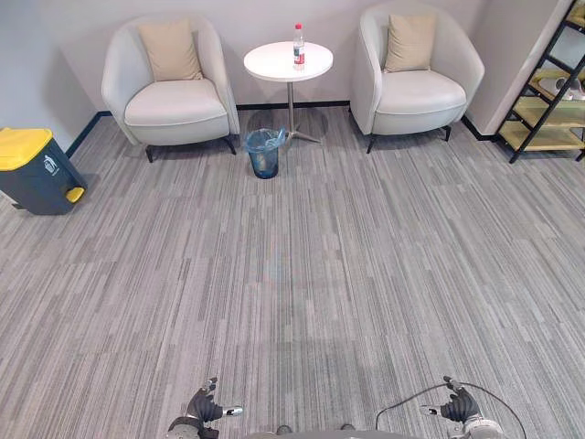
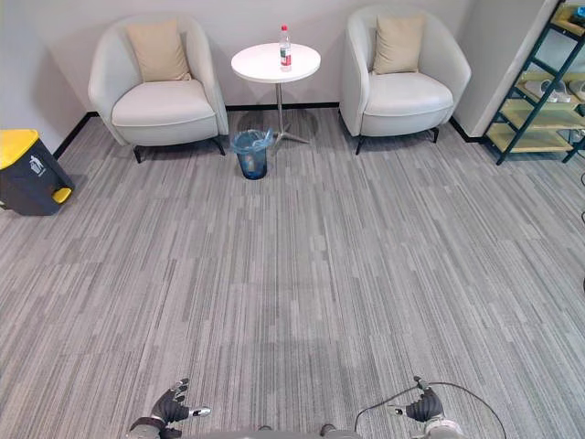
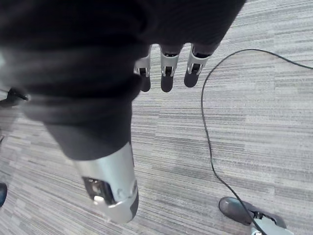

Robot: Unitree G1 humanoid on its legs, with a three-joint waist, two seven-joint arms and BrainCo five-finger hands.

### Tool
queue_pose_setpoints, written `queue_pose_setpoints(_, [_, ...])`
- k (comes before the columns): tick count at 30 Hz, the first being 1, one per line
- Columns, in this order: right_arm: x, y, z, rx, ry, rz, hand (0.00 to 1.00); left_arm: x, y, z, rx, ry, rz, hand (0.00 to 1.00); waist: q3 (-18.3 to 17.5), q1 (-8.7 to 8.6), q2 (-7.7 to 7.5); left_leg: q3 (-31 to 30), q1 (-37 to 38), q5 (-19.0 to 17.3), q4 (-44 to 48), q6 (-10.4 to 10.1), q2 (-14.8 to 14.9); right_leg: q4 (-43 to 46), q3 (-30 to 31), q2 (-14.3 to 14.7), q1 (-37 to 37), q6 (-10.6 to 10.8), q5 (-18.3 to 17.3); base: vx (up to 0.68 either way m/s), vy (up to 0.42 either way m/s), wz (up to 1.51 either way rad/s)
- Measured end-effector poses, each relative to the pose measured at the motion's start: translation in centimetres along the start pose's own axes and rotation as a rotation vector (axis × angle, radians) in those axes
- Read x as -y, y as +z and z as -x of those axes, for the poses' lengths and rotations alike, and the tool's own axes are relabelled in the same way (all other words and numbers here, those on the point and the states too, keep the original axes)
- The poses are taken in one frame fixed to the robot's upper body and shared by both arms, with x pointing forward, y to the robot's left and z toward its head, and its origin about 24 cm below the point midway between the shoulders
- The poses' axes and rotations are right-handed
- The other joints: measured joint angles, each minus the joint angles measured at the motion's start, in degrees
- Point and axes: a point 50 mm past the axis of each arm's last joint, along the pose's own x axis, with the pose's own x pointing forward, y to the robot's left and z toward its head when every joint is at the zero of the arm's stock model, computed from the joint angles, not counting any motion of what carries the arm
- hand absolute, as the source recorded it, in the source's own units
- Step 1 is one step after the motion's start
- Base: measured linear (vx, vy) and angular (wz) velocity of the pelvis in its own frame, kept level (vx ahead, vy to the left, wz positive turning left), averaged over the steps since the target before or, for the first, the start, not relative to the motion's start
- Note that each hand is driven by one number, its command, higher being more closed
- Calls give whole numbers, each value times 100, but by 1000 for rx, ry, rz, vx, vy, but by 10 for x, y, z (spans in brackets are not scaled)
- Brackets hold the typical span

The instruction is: Gather rubbish on tea table into small bin, then transfer packed bag to large trash can.

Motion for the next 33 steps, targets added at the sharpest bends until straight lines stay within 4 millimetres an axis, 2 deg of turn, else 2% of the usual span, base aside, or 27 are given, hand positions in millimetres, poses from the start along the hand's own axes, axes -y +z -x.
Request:
queue_pose_setpoints(4, [-4,-4,1,-17,1,-53,0,0,-8,2,-32,14,36,0,1,-4,0,25,-6,15,-32,24,4,-58,-1,9,-2,-32,23,-48,-22,-2])
queue_pose_setpoints(11, [-11,-4,0,-33,9,-108,0,-1,-8,1,-41,33,38,0,-6,-2,-14,63,3,37,-112,54,23,-195,16,45,15,-86,90,10,-17,-2])
queue_pose_setpoints(21, [-13,4,-4,-19,5,-141,0,3,-10,1,-63,39,82,0,1,-23,-18,106,102,32,-157,44,27,-257,11,52,138,-48,76,27,-19,-1])
queue_pose_setpoints(22, [-13,4,-4,-19,5,-142,0,4,-10,1,-64,38,84,0,1,-22,-18,117,103,32,-162,44,28,-256,11,52,138,-25,70,-33,-34,-2])
queue_pose_setpoints(23, [-13,3,-4,-20,1,-149,0,6,-11,1,-70,35,92,0,3,-25,-8,124,114,31,-165,43,37,-254,13,54,128,96,72,-35,-20,-2])
queue_pose_setpoints(33, [-22,1,-3,-38,11,-210,0,7,-15,2,-85,41,116,0,12,11,-26,291,132,14,-208,30,48,-253,176,76,48,22,120,-43,-28,-9])
